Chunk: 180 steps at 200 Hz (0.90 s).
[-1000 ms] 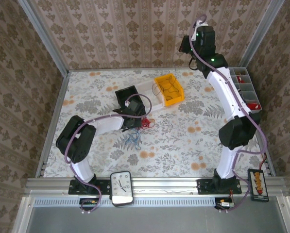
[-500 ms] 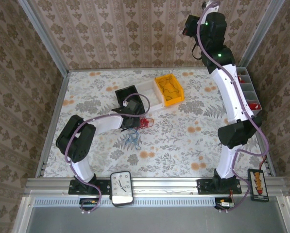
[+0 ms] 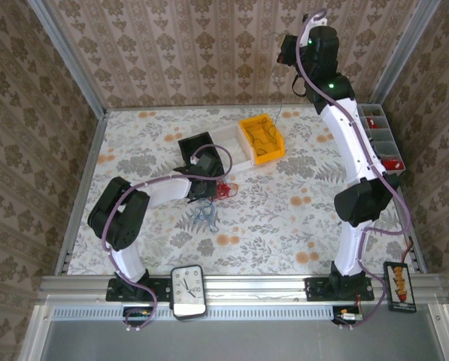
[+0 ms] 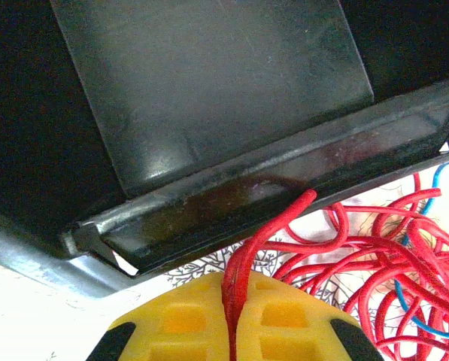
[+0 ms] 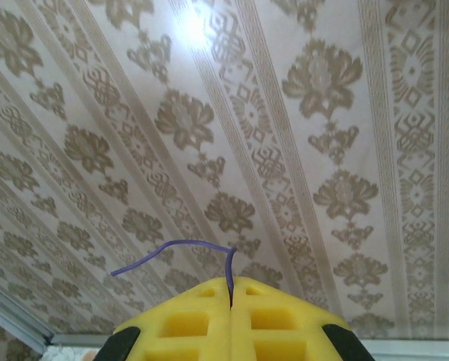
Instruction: Untangle the cables
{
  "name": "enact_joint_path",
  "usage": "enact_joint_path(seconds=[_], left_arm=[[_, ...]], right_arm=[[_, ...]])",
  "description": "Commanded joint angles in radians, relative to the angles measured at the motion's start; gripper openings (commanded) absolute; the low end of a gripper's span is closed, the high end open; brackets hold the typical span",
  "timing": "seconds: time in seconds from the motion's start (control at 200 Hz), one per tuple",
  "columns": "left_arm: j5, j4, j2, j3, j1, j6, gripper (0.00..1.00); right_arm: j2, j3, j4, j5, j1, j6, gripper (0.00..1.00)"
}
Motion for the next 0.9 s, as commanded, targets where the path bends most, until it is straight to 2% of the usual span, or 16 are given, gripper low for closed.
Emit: enact_joint_path(seconds=[0.0,0.375,0.62,0.895], left_arm=[[-0.007,-0.031,0.015,0.022,0.01,-0.017,0.0],[0.005,-0.039,0.033,0.036,0.01,-0.017,0.0],[0.003,-0.043,0.038,0.044,0.008,-0.015,0.0],[0.007,-0.054,0.054,0.059,0.008,-0.01,0.0]], right_arm=[[-0.018,-0.049,0.0,-0.016,0.001,-0.017,0.0],[-0.027,-0.345,0.012,-0.025,0.003,0.01,0.0],[0.047,-0.422,-0.036,-0.148,0.003,0.055,0.0],[0.096,-0.501,-0.043,-0.191,0.006,0.112,0.0]])
